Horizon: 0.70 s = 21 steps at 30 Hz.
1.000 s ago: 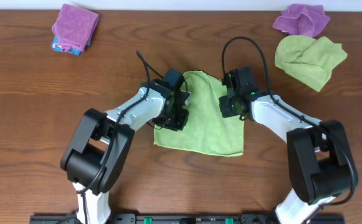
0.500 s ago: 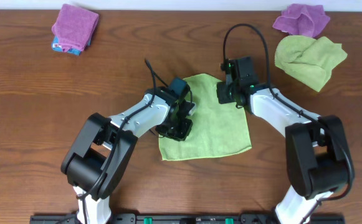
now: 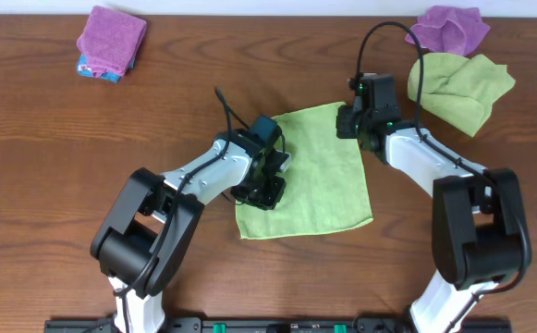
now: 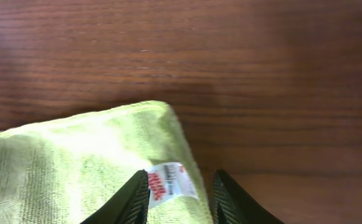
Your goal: Fold the cloth
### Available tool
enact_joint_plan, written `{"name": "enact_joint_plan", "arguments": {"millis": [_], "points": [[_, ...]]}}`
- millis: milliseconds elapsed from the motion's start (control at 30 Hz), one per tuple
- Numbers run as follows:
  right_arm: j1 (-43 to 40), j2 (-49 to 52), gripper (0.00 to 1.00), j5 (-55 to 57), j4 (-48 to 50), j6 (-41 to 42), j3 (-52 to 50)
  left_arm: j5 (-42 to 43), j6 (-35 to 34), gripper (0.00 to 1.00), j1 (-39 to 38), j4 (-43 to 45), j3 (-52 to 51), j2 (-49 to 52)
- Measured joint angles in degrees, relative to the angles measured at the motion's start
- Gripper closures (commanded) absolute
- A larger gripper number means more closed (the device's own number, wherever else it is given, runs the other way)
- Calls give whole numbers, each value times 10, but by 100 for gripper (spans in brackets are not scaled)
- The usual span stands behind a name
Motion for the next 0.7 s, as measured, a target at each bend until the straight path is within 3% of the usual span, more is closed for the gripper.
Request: {"name": "enact_joint_plan", "arguments": {"millis": [133,267,533,700], "points": [[-5,0,65,0,-67,5,30,-2,8,94,0,4,-3,-5],[-5,0,58,0,-175,-4,98,-31,13,94,1,5,-5,-23],[-5,-8,54,0,-313,-27,206,-102,9,94,63,30,1,-204],[-5,-40,51,0,-360,-49,207,-144,8,94,105,33,1,-238]]}}
